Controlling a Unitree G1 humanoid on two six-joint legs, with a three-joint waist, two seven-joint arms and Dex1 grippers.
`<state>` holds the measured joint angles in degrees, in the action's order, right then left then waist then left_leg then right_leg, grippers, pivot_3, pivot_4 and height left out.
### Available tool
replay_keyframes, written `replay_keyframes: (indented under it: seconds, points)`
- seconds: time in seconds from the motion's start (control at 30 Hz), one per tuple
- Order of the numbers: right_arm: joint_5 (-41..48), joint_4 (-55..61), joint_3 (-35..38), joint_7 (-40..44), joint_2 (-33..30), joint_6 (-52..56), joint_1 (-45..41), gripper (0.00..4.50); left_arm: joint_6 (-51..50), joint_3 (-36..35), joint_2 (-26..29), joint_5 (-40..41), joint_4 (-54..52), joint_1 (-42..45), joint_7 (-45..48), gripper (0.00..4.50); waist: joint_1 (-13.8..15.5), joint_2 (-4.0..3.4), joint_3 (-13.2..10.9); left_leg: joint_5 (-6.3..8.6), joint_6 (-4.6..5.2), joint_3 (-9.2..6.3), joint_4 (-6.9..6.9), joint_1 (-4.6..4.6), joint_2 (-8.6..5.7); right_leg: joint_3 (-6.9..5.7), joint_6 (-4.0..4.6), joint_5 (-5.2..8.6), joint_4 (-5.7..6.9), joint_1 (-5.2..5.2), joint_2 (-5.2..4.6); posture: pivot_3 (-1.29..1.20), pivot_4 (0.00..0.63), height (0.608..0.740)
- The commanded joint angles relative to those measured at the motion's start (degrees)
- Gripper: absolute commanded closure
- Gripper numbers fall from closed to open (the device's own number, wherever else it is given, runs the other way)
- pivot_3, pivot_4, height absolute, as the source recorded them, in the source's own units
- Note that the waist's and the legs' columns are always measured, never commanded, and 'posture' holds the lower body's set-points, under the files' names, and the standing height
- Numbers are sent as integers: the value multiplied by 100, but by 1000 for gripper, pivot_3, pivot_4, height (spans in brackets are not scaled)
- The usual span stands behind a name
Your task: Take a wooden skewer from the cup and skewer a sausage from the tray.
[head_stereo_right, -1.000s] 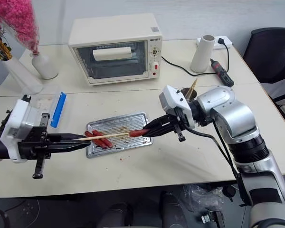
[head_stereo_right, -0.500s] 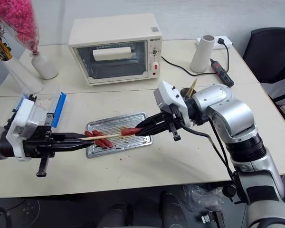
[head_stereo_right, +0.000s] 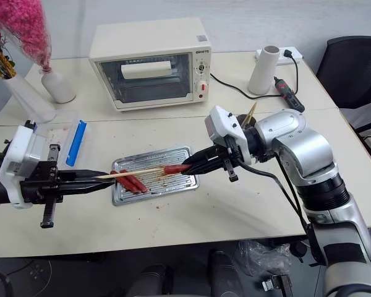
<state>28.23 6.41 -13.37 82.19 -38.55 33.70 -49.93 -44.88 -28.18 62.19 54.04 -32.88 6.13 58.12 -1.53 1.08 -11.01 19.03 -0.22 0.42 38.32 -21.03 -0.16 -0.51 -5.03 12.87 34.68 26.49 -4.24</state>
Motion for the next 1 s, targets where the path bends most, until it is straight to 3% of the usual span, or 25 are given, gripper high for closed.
replay_keyframes:
  seconds: [0.03, 1.0]
  points:
    - [16, 85, 62, 67, -38, -93, -8, 4350, 24, -134, 95, 59, -51, 90, -2, 4500, -2, 0, 0, 0, 0, 0, 0, 0, 1, 0, 0, 0, 0, 0, 0, 0, 150, 740]
    - [62, 116, 134, -65, 148, 97, -170, 4350, 104, 60, 84, -89, 54, 227, 81, 4500, -1, 0, 0, 0, 0, 0, 1, 0, 0, 0, 0, 0, 2, 0, 1, 0, 150, 740]
